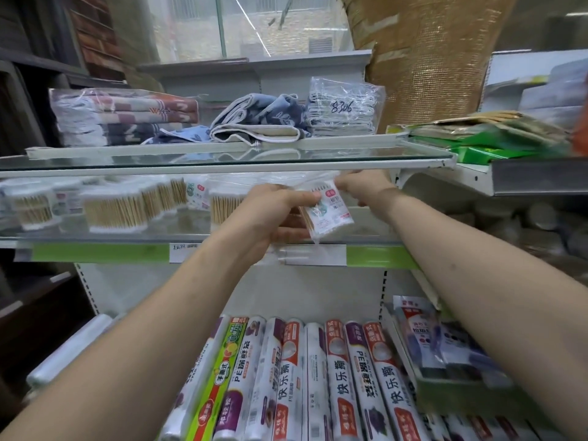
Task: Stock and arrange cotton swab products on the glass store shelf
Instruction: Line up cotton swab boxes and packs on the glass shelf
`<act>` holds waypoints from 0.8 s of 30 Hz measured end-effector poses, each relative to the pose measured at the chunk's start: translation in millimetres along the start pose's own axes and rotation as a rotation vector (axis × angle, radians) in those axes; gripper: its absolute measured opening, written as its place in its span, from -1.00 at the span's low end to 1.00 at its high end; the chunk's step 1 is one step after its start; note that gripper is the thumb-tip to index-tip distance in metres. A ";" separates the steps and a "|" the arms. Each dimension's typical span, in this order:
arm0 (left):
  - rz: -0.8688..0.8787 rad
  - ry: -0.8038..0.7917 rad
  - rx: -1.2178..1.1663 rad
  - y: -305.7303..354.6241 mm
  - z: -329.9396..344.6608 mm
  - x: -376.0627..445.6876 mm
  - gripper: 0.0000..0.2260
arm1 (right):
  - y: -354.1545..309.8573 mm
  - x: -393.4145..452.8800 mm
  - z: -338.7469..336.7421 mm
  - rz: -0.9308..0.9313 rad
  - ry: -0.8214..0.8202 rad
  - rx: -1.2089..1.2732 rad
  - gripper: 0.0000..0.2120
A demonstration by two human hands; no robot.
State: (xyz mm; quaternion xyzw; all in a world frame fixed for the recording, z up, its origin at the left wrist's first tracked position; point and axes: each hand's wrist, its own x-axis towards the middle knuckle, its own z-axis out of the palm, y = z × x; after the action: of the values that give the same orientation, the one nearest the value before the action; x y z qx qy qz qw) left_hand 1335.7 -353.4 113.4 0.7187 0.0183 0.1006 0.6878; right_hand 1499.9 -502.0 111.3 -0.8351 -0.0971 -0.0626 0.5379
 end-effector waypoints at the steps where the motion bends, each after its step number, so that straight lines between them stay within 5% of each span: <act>1: 0.010 0.013 -0.005 0.1 5.6 0.7 -0.81 | -3.0 -14.0 -5.9 -0.014 -0.082 0.067 -0.68; 4: 0.055 0.076 -0.018 -2.1 22.2 3.1 -0.84 | -7.0 -46.3 -21.3 -0.049 -0.374 0.251 -0.75; 11: 0.117 0.149 -0.040 -7.4 39.3 8.6 -0.83 | 6.0 -62.8 -45.1 0.056 -0.428 0.448 -0.57; 15: 0.123 0.183 -0.032 -10.2 36.8 13.6 -0.75 | 6.7 -70.8 -51.4 -0.046 -0.522 0.369 -0.68; 24: 0.208 0.281 0.142 -21.1 11.5 7.1 -0.88 | 4.3 -29.3 -32.6 0.059 -0.186 0.210 -0.69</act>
State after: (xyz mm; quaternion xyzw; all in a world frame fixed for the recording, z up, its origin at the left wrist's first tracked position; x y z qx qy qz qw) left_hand 1346.9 -362.4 93.0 0.7423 0.0469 0.2691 0.6119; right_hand 1472.4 -536.2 114.8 -0.7788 -0.1279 0.0416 0.6127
